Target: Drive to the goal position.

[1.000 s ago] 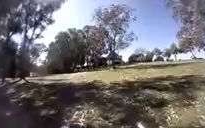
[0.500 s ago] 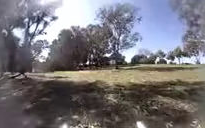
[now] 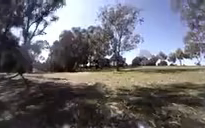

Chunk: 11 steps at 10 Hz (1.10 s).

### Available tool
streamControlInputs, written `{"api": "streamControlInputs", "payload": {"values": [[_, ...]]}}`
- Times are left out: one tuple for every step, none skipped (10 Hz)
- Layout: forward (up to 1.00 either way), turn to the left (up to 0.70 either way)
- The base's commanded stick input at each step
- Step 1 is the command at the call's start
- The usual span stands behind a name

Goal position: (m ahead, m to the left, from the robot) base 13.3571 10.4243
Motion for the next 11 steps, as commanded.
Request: {"api": "streamControlInputs", "payload": {"values": [[1.0, -0.04], [1.0, -0.19], [1.0, -0.27], [1.0, -0.27], [1.0, -0.27], [1.0, -0.27], [1.0, -0.27], [1.0, -0.27], [1.0, -0.27], [1.0, -0.27], [1.0, -0.27]]}}
